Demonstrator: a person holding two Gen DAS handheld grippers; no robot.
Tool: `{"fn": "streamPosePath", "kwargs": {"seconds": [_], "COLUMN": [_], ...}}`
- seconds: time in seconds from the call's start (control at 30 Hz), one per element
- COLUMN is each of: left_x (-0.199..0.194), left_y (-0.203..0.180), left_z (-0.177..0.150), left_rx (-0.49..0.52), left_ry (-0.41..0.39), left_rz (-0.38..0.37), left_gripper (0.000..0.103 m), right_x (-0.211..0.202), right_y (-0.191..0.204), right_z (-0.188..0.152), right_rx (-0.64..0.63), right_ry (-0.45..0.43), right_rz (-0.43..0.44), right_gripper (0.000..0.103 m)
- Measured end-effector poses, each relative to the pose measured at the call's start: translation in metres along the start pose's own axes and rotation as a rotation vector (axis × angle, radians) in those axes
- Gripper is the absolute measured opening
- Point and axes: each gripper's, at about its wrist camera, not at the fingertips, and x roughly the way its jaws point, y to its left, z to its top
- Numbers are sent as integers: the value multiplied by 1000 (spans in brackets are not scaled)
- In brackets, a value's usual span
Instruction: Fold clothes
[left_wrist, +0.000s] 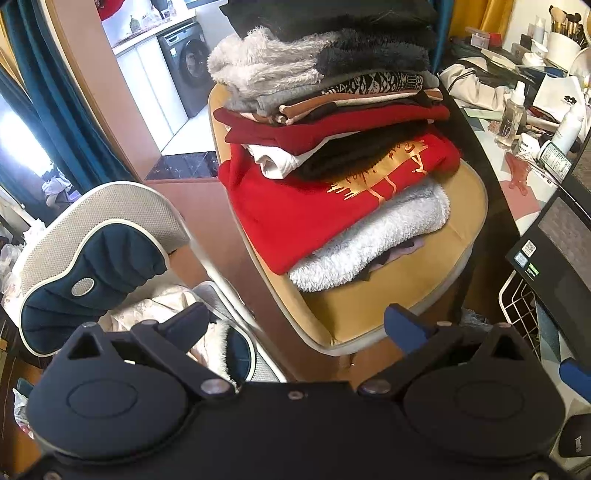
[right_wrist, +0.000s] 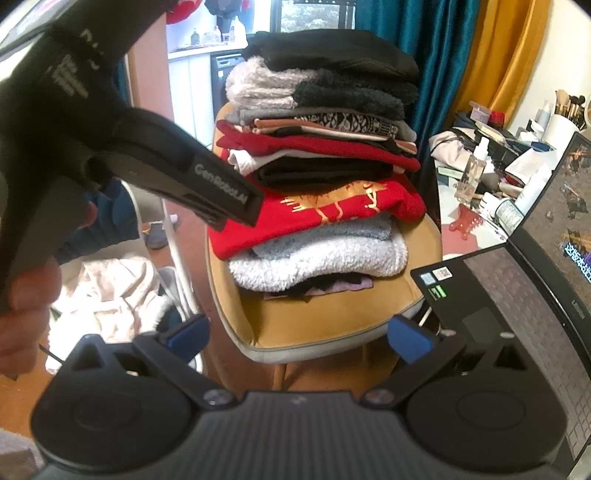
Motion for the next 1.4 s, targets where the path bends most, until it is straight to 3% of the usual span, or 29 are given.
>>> {"fn": "streamPosePath", "kwargs": {"seconds": [0.6, 0.93, 1.2, 1.4], "left_x": [2, 4, 14, 19], "left_y": [6, 9, 33, 48], "left_z": [1, 2, 15, 21], "left_rx": [-6, 20, 4, 107], "left_ry": [19, -4, -15, -63], "left_rz": [-28, -2, -107, -163], "left_gripper": [103, 103, 103, 103], "right_x": [0, 3, 5, 9], "right_y": [6, 8, 26, 43], "right_z": [0, 0, 10, 16], "right_rx": [-5, 8, -11, 35], "right_ry": [8, 18, 29, 50], "right_rz": [-12, -38, -99, -157], "right_gripper": [102, 102, 102, 102]}}
